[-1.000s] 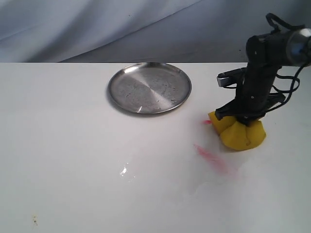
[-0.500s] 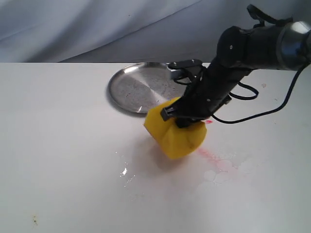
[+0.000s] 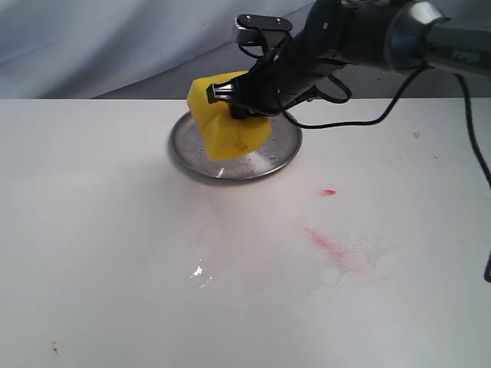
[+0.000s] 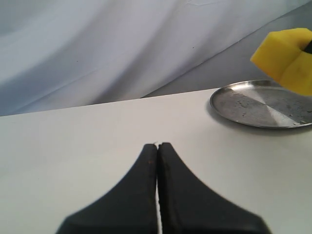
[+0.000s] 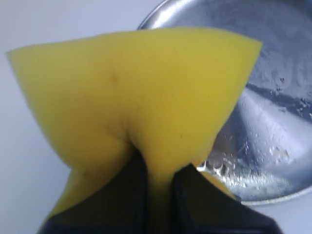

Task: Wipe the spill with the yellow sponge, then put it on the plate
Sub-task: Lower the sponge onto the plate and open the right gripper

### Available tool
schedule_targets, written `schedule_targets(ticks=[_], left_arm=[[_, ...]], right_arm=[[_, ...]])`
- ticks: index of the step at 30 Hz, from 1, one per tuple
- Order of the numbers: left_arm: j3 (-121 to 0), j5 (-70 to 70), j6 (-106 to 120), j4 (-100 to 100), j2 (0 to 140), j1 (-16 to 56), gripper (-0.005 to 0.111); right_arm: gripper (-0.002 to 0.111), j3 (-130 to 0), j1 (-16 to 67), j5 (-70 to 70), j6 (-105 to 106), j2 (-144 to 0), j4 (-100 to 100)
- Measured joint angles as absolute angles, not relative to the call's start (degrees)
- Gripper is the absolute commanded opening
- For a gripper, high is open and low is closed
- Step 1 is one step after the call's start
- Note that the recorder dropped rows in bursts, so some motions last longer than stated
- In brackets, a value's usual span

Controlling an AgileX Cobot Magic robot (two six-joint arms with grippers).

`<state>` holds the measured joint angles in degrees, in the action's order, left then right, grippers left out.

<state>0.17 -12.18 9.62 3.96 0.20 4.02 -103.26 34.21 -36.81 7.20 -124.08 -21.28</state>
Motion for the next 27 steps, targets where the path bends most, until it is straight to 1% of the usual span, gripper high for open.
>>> schedule_targets(ticks=[5,10,12,14,17,18,21,24,27], left_arm=[[0.17,-12.18,9.62,3.96,0.2,4.02,0.0],[0.17,-12.18,9.62,3.96,0.2,4.02,0.0],[0.17,-12.18,9.62,3.96,0.2,4.02,0.0],[0.17,-12.18,9.62,3.96,0.2,4.02,0.0],[0.17,-12.18,9.62,3.96,0.2,4.02,0.0],[0.17,-12.18,9.62,3.96,0.2,4.02,0.0],[0.17,-12.18,9.62,3.96,0.2,4.02,0.0],[0.17,-12.18,9.62,3.96,0.2,4.02,0.0],[0.17,-12.18,9.62,3.96,0.2,4.02,0.0]], right_arm=[[0.0,-112.62,33.99,-36.43,4.69,-131.93,-21.28],[0.001,-116.62,33.12,-34.17,0.0,-137.14,-21.28],[0.008,-116.98,32.43,-33.11,-1.11,-138.19,-21.28],[0.017,-116.98,31.85,-32.71,-1.62,-138.64,-21.28],[0.035,-117.12,31.2,-32.71,-1.85,-138.77,-20.53],[0.043,-117.12,30.97,-32.71,-1.85,-138.77,-20.42],[0.059,-117.12,30.61,-32.99,-1.97,-138.77,-20.39],[0.066,-117.12,30.63,-33.62,-1.97,-138.77,-20.43],[0.066,-117.12,30.38,-35.0,-1.97,-138.77,-21.68]])
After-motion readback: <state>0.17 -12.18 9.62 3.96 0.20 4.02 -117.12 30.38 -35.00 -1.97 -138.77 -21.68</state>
